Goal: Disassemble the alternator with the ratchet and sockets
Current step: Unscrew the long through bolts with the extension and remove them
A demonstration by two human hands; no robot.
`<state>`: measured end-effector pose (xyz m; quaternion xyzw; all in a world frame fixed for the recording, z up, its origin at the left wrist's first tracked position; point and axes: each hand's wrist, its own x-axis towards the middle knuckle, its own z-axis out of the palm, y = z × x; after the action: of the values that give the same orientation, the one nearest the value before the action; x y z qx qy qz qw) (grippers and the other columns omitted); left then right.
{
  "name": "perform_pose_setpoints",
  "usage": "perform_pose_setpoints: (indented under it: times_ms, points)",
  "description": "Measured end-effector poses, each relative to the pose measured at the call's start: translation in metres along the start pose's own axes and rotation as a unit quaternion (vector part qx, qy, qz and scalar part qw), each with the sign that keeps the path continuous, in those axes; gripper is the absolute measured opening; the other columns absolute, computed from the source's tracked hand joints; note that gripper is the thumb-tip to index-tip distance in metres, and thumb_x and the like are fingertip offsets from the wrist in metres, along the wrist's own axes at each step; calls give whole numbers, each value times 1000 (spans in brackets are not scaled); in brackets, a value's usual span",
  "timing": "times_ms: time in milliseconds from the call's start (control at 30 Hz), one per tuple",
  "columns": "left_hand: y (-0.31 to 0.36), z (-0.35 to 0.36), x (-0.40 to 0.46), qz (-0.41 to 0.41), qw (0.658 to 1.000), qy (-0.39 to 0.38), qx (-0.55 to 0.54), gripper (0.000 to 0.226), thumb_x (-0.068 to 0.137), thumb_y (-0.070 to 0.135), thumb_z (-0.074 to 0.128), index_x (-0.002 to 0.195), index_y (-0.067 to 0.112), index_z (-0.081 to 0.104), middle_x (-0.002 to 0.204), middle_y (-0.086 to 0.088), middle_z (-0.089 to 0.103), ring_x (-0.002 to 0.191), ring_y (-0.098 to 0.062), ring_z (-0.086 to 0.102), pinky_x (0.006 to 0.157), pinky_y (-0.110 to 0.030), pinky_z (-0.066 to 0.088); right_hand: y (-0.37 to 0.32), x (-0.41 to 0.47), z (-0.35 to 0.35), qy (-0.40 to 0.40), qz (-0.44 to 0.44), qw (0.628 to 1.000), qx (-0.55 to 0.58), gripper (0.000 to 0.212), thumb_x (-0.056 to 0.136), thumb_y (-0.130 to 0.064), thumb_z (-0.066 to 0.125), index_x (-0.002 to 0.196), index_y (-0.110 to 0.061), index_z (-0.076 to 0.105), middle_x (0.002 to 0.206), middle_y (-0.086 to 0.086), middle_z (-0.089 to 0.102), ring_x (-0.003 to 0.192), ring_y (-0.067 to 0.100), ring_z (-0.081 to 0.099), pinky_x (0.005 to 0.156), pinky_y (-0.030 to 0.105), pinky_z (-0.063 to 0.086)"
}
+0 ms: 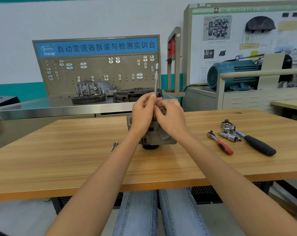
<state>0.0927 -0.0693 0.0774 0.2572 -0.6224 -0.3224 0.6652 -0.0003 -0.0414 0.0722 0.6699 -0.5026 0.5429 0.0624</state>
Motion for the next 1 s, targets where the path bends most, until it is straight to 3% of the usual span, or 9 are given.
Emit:
perform_pose_setpoints:
  times_ms: [100,333,533,700,800,1000]
  points:
    - [0,0,0,2,1000,-2,17,23,100,15,47,106,5,67,96,-3,71,94,-9,68,79,-19,54,-1,0,-1,-9,3,1000,-4,20,94,-31,52,99,-20,68,87,-6,64,105,15,47,93,41,43]
    - [0,1,-2,18,999,21,28,20,97,16,54,95,2,68,85,1,71,79,0,67,68,-12,50,-4,-1,1,0,14,1000,2,10,91,-31,57,85,-24,60,77,-13,53,93,7,37,94,42,42]
    - [1,2,-2,-6,999,42,-6,11,93,16,61,86,11,55,86,-4,72,75,-5,69,66,-15,52,-2,1,3,11,15,1000,12,11,89,-29,60,92,-20,65,76,-15,54,93,8,41,92,40,43]
    - [3,2,-3,-6,1000,26,-3,12,97,19,55,97,7,59,84,2,71,72,-1,67,66,-14,51,2,0,3,4,0,1000,0,19,92,-32,56,103,-22,67,81,-14,57,94,5,36,81,29,38]
    - [4,2,-4,-2,1000,3,2,21,99,15,50,108,3,65,93,-2,71,84,-3,68,72,-15,52,2,0,2,-6,-2,1000,4,18,93,-32,53,97,-23,68,84,-9,64,95,6,38,84,31,40]
    - [5,1,-4,-4,1000,13,5,16,94,15,59,98,1,67,90,-7,72,83,-8,69,73,-19,55,0,0,1,-9,7,1000,6,19,93,-31,52,88,-21,66,81,-10,62,95,6,38,91,38,42]
